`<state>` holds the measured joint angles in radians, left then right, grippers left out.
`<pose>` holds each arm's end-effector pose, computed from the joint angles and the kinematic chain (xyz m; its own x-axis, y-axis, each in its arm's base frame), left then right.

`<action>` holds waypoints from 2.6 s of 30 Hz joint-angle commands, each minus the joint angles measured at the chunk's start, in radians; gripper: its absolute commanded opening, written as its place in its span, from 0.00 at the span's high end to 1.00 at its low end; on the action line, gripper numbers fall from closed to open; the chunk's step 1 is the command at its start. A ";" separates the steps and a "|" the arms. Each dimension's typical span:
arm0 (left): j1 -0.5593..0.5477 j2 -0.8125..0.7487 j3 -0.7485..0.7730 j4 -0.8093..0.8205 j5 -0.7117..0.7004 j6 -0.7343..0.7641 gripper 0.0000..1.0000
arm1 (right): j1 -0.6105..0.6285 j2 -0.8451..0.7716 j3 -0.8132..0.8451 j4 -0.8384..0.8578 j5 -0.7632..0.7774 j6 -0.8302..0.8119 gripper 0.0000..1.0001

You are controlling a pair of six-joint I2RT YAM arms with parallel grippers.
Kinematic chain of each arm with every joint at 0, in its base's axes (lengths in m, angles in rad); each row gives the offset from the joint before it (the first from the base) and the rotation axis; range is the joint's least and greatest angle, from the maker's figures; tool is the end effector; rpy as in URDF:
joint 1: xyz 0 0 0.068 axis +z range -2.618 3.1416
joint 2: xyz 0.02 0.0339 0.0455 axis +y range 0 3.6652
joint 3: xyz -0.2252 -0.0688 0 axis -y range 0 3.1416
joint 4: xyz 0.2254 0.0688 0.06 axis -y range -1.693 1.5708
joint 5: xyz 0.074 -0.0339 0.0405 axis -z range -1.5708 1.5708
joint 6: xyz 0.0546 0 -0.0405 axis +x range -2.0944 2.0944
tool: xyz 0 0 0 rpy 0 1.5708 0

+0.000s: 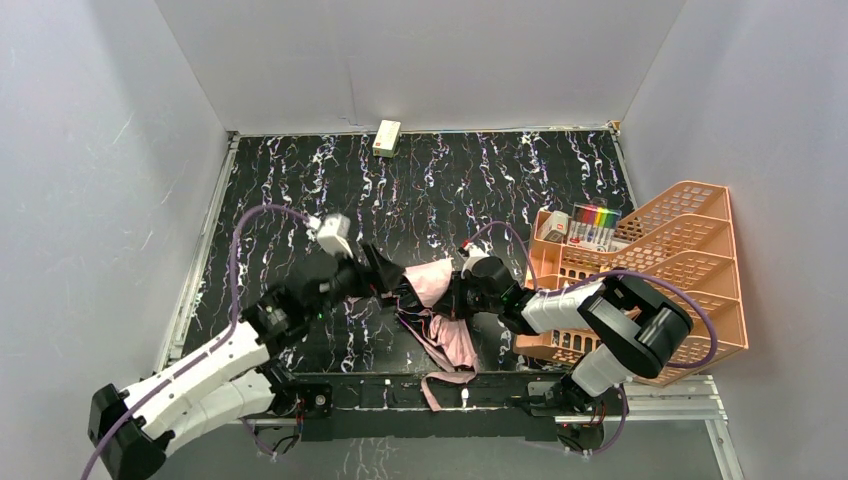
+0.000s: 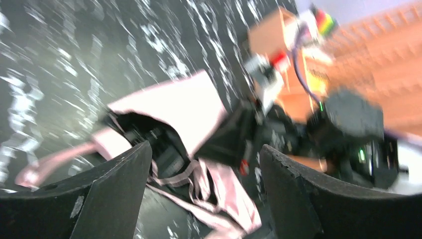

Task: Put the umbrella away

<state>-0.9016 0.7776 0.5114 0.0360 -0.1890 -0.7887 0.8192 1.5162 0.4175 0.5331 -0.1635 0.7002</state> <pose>0.1427 -0.1639 0.2410 -0.5658 -0.4079 -0.7166 0.3625 0.6575 -0.6605 0.1790 0.2045 0.0964 -0.8048 0.0700 -0.5894 -0.3872 0.6907 0.6107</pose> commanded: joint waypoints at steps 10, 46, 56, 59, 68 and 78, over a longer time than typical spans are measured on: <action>0.415 0.417 0.359 -0.206 0.556 0.386 0.09 | -0.006 0.084 -0.084 -0.158 0.105 -0.064 1.00; 0.351 1.003 0.584 -0.505 0.989 1.029 0.02 | -0.007 0.084 -0.059 -0.168 0.073 -0.084 1.00; 0.238 0.957 0.518 -0.501 0.717 1.030 0.05 | -0.006 0.087 -0.058 -0.167 0.074 -0.077 1.00; 0.194 0.939 0.497 -0.496 0.616 1.028 0.13 | -0.006 0.085 -0.062 -0.159 0.072 -0.070 1.00; 0.127 0.888 0.442 -0.456 0.453 1.008 0.51 | -0.006 0.028 -0.065 -0.156 0.057 -0.069 1.00; 0.116 0.886 0.481 -0.448 0.356 1.010 0.88 | -0.006 -0.303 -0.050 -0.323 0.077 -0.145 0.80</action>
<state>-0.7822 1.6707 0.9886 -0.3412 0.2611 0.2138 0.8181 1.3415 0.3630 0.4107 -0.1497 0.6247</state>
